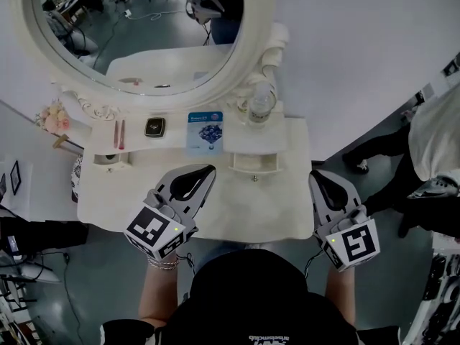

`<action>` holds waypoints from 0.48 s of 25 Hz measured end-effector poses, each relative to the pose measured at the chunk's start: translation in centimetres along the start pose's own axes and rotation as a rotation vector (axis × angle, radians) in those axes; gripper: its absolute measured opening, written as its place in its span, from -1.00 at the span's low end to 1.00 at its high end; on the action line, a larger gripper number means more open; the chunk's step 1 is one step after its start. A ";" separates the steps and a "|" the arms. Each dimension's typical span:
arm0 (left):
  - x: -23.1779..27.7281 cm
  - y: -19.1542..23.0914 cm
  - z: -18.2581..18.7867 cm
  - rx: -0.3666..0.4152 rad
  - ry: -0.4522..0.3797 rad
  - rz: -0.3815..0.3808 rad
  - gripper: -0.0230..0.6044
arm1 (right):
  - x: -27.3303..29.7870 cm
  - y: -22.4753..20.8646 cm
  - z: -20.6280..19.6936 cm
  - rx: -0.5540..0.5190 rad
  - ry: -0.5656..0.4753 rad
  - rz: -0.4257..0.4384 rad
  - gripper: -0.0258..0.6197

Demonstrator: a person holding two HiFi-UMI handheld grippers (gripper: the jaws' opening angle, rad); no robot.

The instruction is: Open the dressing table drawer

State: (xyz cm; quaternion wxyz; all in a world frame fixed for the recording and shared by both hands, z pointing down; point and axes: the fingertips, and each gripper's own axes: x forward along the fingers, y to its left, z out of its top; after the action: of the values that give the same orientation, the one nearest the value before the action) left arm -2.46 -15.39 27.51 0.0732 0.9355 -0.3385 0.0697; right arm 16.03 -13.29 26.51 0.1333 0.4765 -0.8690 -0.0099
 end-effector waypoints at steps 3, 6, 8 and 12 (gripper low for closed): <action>-0.1 0.2 0.3 0.008 -0.004 0.005 -0.87 | -0.2 -0.1 0.7 0.002 -0.021 -0.003 -0.86; -0.1 0.4 0.5 0.020 -0.008 0.009 -0.87 | -0.4 -0.4 0.9 0.001 -0.027 -0.015 -0.86; -0.1 0.6 0.7 0.026 -0.011 0.012 -0.87 | -0.5 -0.7 0.8 -0.002 -0.022 -0.028 -0.86; -0.4 1.1 0.9 0.010 -0.023 0.028 -0.87 | -0.5 -0.6 1.2 0.000 -0.034 -0.035 -0.86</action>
State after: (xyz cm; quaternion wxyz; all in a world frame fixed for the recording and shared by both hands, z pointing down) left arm -3.35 -16.15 26.62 0.0635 0.9317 -0.3522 0.0619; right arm 16.52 -13.34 25.17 0.1186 0.4914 -0.8626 -0.0203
